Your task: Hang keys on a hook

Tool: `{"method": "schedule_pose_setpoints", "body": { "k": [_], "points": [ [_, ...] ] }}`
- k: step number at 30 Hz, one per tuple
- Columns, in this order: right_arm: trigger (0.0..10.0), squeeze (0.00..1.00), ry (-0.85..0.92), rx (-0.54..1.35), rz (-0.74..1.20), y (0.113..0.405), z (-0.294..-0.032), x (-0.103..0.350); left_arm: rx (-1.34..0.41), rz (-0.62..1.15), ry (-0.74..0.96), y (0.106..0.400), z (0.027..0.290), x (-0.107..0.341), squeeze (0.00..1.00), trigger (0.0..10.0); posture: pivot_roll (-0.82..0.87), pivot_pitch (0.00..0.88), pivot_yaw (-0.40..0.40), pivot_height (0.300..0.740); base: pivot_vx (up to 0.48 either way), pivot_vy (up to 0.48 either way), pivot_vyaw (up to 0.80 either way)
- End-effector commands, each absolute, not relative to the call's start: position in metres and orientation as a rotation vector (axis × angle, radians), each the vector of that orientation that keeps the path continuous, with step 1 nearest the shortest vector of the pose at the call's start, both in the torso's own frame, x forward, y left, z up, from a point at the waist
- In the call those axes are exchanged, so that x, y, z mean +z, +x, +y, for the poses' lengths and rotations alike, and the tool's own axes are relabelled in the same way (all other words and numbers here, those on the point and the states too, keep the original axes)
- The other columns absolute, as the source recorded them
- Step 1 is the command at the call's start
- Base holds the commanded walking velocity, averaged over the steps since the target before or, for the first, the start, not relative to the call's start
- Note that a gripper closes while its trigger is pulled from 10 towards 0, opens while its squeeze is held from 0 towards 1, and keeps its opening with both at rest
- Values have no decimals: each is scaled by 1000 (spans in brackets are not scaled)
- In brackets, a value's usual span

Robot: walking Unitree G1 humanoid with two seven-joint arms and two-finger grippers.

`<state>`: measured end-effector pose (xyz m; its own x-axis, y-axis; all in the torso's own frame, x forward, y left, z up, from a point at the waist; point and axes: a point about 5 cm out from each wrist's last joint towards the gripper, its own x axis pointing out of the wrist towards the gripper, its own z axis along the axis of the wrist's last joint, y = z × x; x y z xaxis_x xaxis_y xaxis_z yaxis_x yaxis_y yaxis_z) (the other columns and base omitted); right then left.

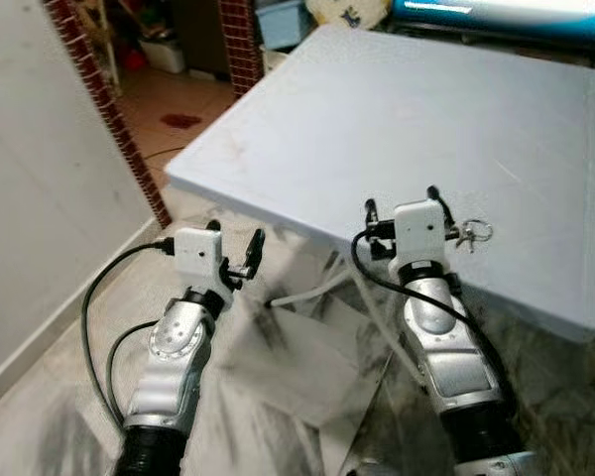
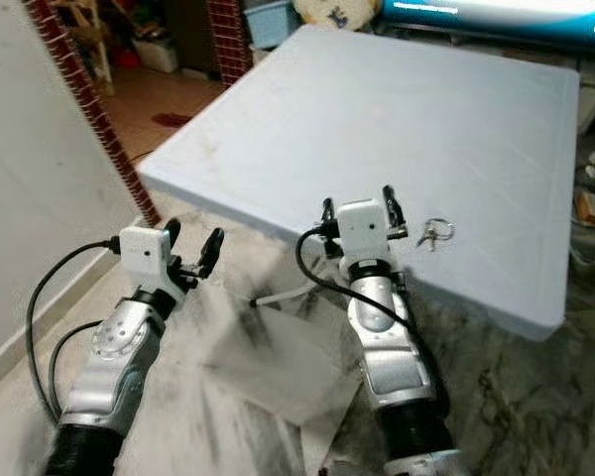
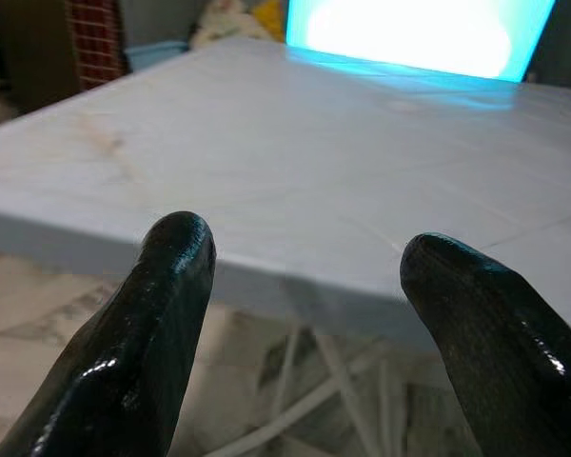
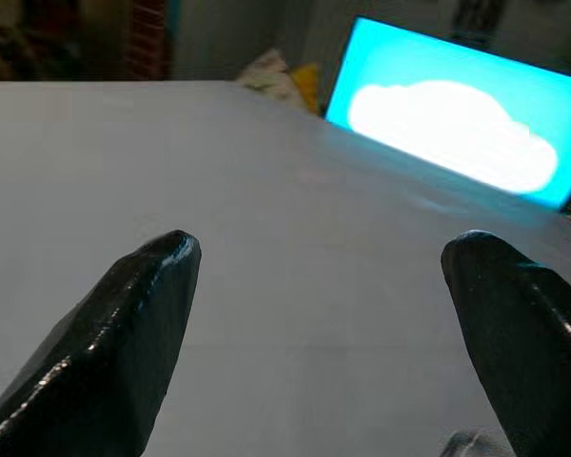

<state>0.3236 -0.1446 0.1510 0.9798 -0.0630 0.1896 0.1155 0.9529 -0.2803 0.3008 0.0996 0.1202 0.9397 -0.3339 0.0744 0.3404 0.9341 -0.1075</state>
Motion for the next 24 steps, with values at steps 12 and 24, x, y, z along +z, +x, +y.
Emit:
{"method": "schedule_pose_setpoints", "body": {
  "k": [12, 24],
  "points": [
    [10000, 0, -295, -64, -193, 317, -131, 153, -304, -44, -103, 295, 112, 120, 0, 10000, -9, 179, 63, 740, 0, 0, 0],
    [10000, 0, -292, -48, -189, 319, -129, 154, -251, -46, -109, 298, 117, 122, 0, 10000, -3, 167, 50, 740, 0, 0, 0]
  ]
}}
